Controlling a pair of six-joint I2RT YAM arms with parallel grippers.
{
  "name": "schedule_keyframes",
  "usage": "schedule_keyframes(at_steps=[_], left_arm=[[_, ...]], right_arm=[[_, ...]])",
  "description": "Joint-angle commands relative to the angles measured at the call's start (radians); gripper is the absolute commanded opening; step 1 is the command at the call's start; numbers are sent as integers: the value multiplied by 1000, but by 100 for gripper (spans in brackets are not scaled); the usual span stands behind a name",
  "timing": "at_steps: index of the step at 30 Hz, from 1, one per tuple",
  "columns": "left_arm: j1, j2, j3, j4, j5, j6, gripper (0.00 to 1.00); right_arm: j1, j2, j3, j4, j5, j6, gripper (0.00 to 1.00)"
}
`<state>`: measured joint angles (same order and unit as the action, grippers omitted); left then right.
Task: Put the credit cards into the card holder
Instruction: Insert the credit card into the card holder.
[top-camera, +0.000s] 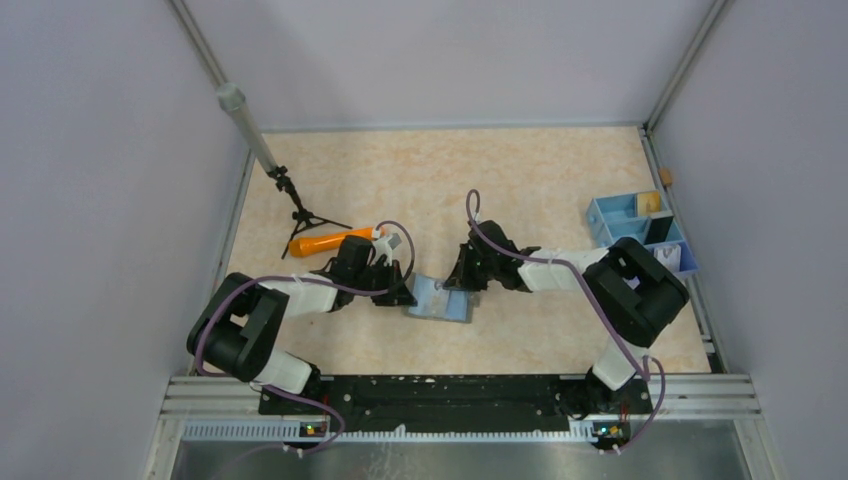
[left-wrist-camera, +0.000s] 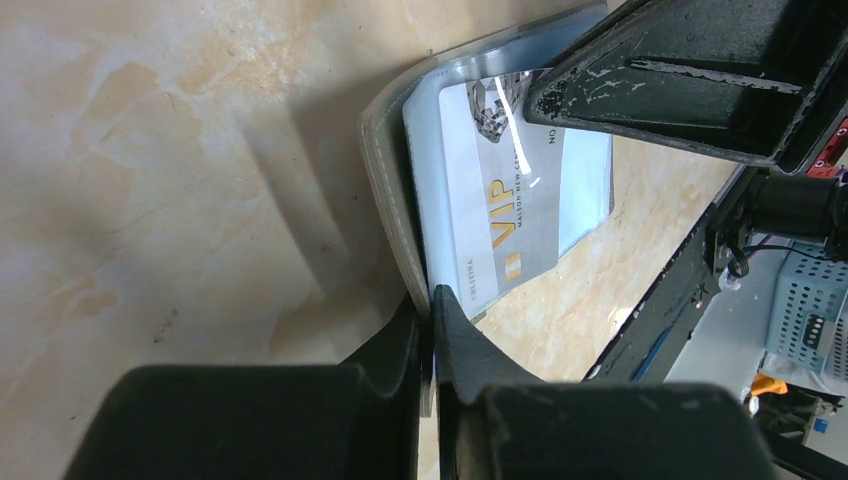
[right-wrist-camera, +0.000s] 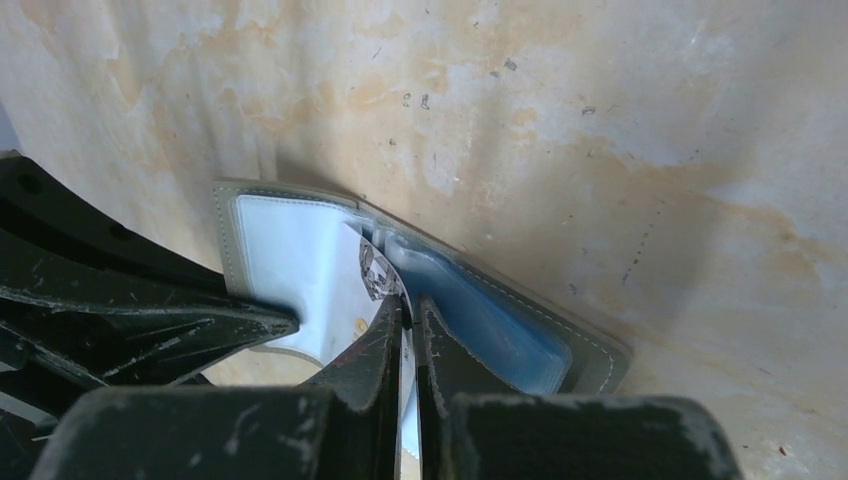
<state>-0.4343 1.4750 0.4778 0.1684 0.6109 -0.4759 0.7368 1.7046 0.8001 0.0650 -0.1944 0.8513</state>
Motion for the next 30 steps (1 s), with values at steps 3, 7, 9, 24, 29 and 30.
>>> schedule_keyframes(at_steps=[3,7,9,24,29,30], left_arm=[[2,0,6,21,39,8,10],[2,8,3,38,49,-6,20],[2,11,-1,53,58,-14,24],[2,36,-15,85,39,-57,1],[2,50,-19,99,37,-70,0],[2,51,-19,101,37,-73,0]], right_arm=[[24,66,-54,-16,52,48,0],[35,62,-65,22,72,81,0],[44,66,-63,34,74,86,0],[64,-36,-26,-50,171,24,20],[71,-116,13,-161,257,-34,36],[72,-130,19,-179,272,-40,39]])
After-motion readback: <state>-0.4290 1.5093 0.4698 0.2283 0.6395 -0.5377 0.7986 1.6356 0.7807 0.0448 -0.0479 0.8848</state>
